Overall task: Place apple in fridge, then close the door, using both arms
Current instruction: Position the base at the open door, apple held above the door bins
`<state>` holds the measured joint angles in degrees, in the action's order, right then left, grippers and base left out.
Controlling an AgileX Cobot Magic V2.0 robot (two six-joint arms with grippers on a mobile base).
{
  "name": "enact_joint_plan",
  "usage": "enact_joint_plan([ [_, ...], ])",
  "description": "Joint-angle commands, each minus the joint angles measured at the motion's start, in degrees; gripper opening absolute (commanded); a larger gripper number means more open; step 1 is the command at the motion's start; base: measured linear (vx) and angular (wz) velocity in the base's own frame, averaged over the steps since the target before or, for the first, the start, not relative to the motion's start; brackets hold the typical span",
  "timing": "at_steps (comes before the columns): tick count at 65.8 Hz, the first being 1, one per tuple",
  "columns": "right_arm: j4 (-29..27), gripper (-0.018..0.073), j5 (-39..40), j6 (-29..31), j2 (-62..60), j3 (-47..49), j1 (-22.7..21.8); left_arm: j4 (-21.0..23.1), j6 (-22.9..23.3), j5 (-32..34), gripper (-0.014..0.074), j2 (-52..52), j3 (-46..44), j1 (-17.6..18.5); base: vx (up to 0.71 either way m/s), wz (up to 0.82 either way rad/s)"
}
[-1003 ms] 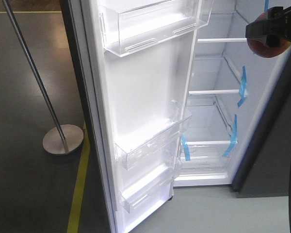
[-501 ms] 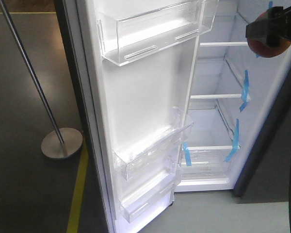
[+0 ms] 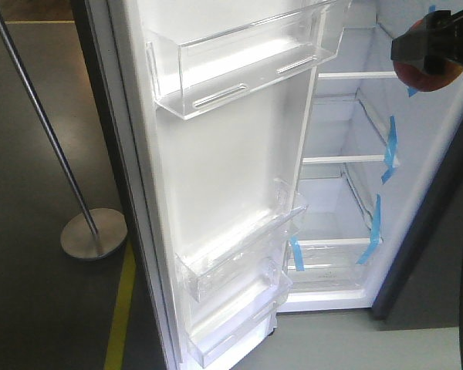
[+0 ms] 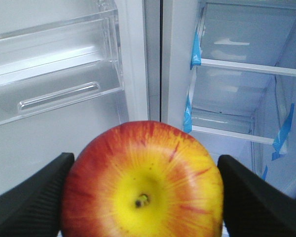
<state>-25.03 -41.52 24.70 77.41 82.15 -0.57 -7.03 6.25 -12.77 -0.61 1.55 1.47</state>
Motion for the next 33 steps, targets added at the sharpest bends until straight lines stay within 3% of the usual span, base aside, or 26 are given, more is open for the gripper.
enact_joint_plan([
  [1, -1.3, 0.0172, 4.0, 0.4, -1.9, 1.7, 0.0, -0.1, 0.5, 4.1, -0.0006, -0.4, 0.8, -0.1, 0.06, -0.01],
  [33, -1.3, 0.0172, 4.0, 0.4, -1.9, 1.7, 0.0, -0.1, 0.5, 4.1, -0.0006, -0.4, 0.8, -0.1, 0.05, -0.01],
])
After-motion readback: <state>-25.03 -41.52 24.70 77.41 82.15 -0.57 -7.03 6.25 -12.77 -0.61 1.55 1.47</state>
